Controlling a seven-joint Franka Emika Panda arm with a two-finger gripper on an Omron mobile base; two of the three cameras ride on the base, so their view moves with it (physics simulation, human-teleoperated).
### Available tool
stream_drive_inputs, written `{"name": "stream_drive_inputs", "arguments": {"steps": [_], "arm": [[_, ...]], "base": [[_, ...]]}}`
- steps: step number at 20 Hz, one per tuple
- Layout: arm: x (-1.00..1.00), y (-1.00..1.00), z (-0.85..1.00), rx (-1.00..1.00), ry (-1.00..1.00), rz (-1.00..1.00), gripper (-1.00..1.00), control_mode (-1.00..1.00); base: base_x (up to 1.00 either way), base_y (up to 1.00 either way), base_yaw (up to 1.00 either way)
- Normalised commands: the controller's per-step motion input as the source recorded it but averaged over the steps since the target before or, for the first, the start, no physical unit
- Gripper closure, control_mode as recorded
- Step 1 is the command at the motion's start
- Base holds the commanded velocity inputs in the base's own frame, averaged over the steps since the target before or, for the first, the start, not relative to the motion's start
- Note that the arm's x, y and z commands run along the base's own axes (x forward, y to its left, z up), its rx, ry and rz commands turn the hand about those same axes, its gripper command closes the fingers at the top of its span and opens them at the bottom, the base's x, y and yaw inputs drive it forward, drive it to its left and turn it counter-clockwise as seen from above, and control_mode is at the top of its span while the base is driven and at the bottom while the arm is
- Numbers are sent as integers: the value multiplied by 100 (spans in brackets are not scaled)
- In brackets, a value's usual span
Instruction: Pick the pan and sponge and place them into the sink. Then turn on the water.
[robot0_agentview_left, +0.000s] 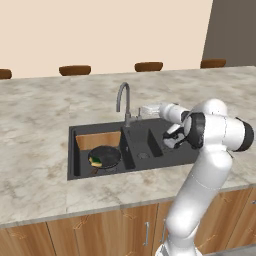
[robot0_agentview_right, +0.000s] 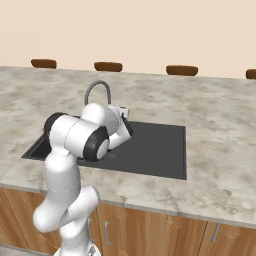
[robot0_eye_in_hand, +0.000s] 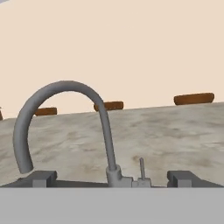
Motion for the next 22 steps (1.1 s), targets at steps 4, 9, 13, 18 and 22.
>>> {"name": "stream_drive_inputs", "arguments": {"steps": [4, 9, 13, 18, 22], "arm": [[21, 0, -9, 1, -4, 1, -100, -100], [16, -3, -19, 0, -5, 1, -100, -100], [7, -3, -29, 0, -11, 5, -100, -100], [13, 0, -39, 0, -11, 9, -100, -100], [17, -4, -47, 0, -2, 7, -100, -100]], "base": [[0, 0, 0], [0, 0, 0], [0, 0, 0], [0, 0, 0], [0, 0, 0]]}}
